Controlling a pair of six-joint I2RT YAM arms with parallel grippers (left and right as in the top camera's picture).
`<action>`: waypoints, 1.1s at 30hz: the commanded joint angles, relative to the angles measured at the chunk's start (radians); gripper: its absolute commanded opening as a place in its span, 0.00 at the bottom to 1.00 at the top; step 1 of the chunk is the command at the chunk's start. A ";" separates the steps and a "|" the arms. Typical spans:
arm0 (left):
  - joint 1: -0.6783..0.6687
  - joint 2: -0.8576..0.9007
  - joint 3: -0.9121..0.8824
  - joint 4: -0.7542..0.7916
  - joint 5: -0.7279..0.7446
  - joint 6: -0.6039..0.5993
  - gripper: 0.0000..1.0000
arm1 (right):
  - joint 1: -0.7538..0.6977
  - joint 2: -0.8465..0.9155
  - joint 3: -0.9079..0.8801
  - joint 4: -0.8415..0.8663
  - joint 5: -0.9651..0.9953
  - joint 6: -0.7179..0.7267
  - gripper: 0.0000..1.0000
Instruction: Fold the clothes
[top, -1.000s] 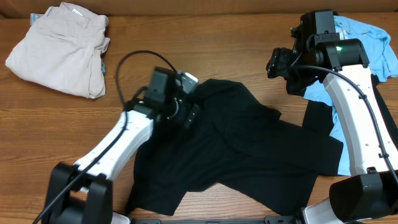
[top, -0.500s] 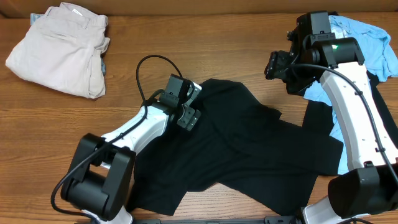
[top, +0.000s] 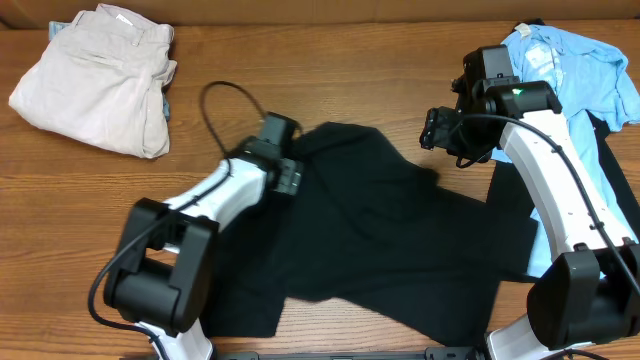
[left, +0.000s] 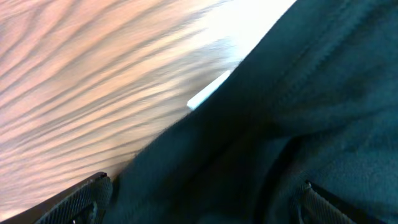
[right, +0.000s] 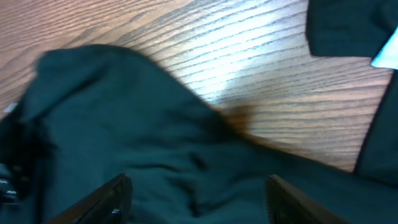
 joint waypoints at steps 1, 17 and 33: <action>0.139 0.066 -0.035 -0.079 -0.111 -0.048 0.93 | 0.005 0.006 -0.045 0.039 0.002 -0.005 0.71; 0.306 0.066 -0.031 -0.126 -0.028 -0.044 1.00 | 0.142 0.148 -0.166 0.495 -0.105 -0.100 0.57; 0.307 0.041 0.338 -0.420 0.031 -0.077 1.00 | 0.213 0.301 -0.165 0.641 -0.156 -0.154 0.34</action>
